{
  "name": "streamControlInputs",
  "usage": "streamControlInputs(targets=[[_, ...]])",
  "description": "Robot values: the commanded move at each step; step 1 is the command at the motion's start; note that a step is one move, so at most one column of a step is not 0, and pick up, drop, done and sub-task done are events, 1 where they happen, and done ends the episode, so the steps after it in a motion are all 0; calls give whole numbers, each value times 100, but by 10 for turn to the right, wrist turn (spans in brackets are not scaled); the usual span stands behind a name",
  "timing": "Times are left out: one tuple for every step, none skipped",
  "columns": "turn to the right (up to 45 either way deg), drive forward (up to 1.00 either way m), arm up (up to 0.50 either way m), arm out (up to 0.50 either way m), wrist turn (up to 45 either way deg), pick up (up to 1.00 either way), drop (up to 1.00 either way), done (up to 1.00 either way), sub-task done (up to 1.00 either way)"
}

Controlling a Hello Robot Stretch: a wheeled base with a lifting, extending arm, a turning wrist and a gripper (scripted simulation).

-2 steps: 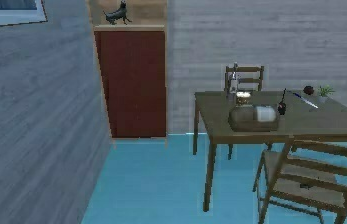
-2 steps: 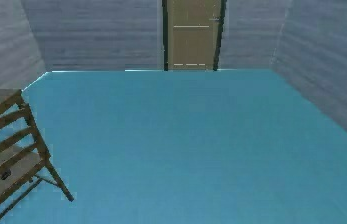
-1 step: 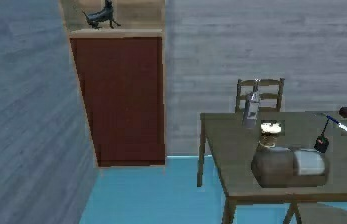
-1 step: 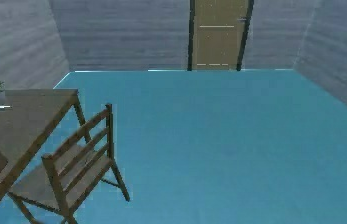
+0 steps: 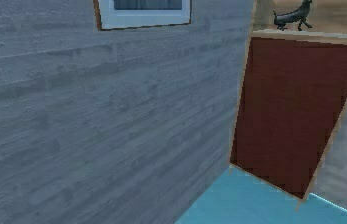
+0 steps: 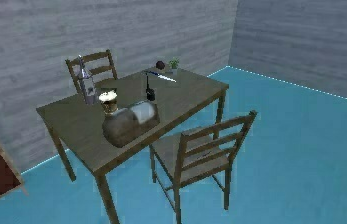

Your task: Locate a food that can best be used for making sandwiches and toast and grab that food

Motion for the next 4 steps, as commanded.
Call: streamControlInputs(targets=[[-90, 0, 0, 0, 0, 0, 0, 0, 0], [0, 0, 50, 0, 0, 0, 0, 0, 0], [0, 0, 38, 0, 0, 0, 0, 0, 0], [0, 0, 0, 48, 0, 0, 0, 0, 0]])
